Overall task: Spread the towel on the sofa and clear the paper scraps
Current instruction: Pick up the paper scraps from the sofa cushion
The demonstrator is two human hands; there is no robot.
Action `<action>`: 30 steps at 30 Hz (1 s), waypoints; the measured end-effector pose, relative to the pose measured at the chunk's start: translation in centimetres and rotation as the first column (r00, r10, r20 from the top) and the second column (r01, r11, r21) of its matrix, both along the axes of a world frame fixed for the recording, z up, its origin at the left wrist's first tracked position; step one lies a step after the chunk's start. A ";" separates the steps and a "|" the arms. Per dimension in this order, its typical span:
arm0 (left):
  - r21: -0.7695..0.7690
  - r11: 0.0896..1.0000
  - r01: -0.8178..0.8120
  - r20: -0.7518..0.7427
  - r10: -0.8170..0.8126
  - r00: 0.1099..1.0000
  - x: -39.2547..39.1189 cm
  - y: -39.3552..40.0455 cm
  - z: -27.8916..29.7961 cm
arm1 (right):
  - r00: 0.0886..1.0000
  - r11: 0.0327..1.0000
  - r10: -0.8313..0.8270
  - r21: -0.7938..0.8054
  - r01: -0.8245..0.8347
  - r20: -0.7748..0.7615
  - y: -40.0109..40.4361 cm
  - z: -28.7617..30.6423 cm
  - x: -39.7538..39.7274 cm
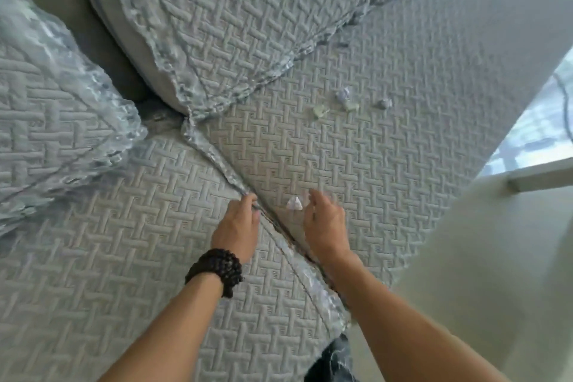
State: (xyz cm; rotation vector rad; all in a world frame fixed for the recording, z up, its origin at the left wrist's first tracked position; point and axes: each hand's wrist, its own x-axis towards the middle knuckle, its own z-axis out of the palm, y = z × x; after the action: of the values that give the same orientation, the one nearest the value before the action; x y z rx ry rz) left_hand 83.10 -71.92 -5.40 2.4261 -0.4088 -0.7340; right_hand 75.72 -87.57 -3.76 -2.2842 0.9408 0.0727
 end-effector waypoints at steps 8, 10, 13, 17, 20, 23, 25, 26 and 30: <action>0.230 0.967 -0.109 -0.002 0.113 0.994 -4.5 -15.5 -4.5 | 0.985 0.986 0.167 0.014 -0.167 0.043 -12.8 -3.4 -0.4; 0.144 0.982 -0.121 0.066 0.112 0.991 -3.7 -16.8 -4.6 | 0.973 0.975 0.220 0.014 -0.222 0.066 -15.3 -3.3 0.4; -0.038 0.986 -0.165 0.228 0.169 0.959 1.5 -19.6 -3.7 | 0.954 0.958 0.287 -0.048 -0.284 0.083 -20.0 -3.3 3.3; -0.050 0.989 -0.138 0.384 0.146 0.912 11.1 -24.6 -2.9 | 0.981 0.980 0.190 -0.062 -0.188 0.037 -25.9 -3.3 8.5; 0.183 0.983 0.007 0.369 -0.075 0.926 14.9 -27.2 -4.5 | 0.993 0.992 0.104 -0.063 -0.107 -0.051 -29.7 -4.2 12.4; 0.345 0.933 0.103 0.376 -0.239 0.895 14.9 -28.6 -6.8 | 0.961 0.942 0.259 -0.193 -0.274 -0.100 -32.1 -6.2 14.4; 0.282 0.957 0.063 0.419 -0.182 0.890 14.9 -29.3 -7.5 | 0.961 0.924 0.272 -0.262 -0.277 -0.057 -32.2 -7.9 14.3; 0.198 0.979 0.043 0.453 -0.130 0.882 15.3 -29.8 -7.4 | 0.965 0.924 0.261 -0.283 -0.259 -0.030 -32.1 -8.4 14.0; 0.217 0.967 0.135 0.493 -0.227 0.840 17.1 -33.9 -6.9 | 0.964 0.922 0.266 -0.298 -0.249 0.019 -32.1 -9.4 13.7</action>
State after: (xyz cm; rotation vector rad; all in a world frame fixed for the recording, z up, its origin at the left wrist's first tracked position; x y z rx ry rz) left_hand 100.22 -105.78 -12.35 2.7648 -0.8256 -0.1760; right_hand 89.44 -119.68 -13.18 -2.6607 0.6482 -0.0241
